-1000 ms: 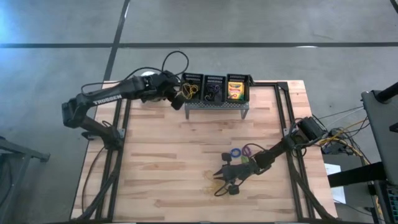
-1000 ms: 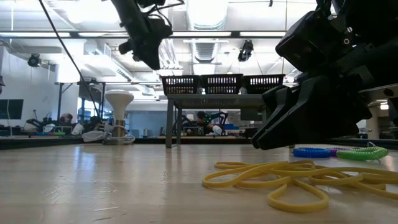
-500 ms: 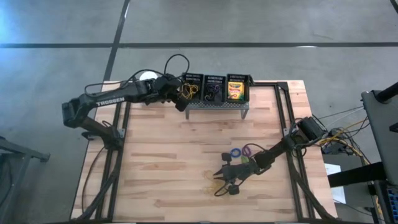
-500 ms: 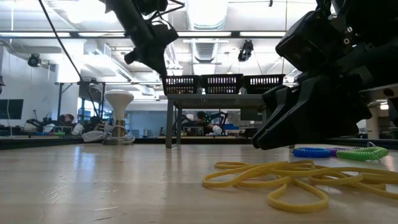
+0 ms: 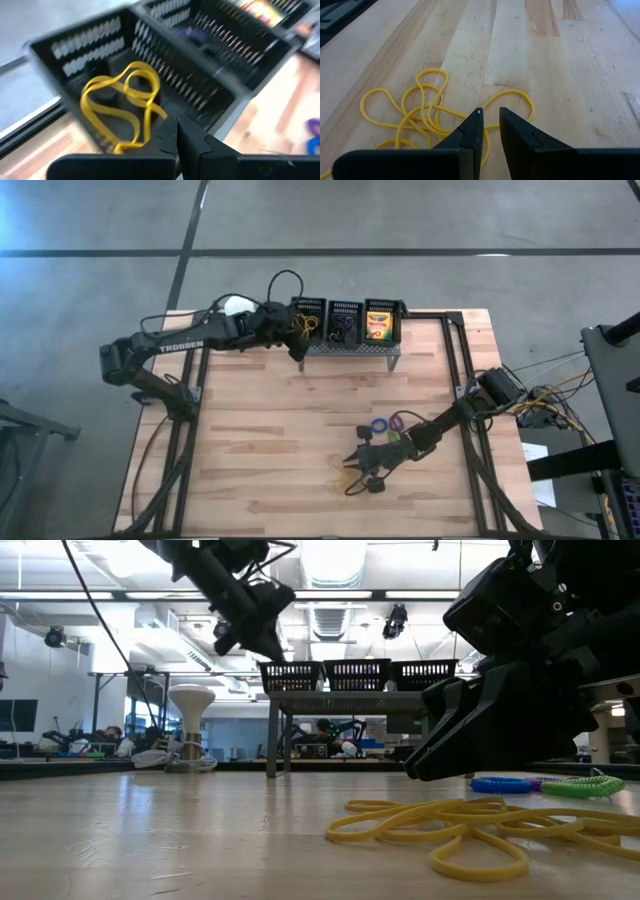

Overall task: Pick & Place Office Desk Supplies
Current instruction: Adjust the left black bin on the shelf

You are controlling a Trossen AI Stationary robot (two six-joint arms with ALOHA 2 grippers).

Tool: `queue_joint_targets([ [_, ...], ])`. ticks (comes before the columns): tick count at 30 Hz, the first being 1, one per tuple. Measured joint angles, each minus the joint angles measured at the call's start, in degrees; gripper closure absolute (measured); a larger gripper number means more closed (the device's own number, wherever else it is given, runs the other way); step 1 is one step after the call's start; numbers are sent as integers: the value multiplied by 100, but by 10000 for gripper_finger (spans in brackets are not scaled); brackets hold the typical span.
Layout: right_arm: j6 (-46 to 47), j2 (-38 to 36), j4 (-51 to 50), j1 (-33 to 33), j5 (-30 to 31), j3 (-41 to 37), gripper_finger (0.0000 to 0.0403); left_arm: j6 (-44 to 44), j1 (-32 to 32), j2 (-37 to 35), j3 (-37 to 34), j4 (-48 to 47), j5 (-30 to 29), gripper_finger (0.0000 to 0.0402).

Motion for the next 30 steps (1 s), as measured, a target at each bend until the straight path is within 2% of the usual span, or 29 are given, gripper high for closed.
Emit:
queue_joint_targets([
  [5,-2,0,-2,0,2,0,346,2,-5,0,90,349,311,395],
  [9,0,0,-36,-2,2,0,346,247,-80,-85,499,-244,279,396],
  [11,0,0,-44,-2,2,-2,346,269,-100,-135,787,-918,-99,396],
  [14,4,0,-61,-2,0,-2,346,227,-109,-144,1160,-2056,-1135,396],
  [17,17,0,-59,-2,1,-2,346,-4,-23,-144,1198,-2712,-1778,396],
  [20,17,0,-57,-2,0,3,346,-61,82,-136,967,-2757,-1660,396],
  [25,-2,0,-52,-2,2,13,346,-40,83,-127,456,-1901,-1441,396],
  [30,-2,0,-52,-2,2,13,346,47,85,-127,206,-1169,-861,396],
])
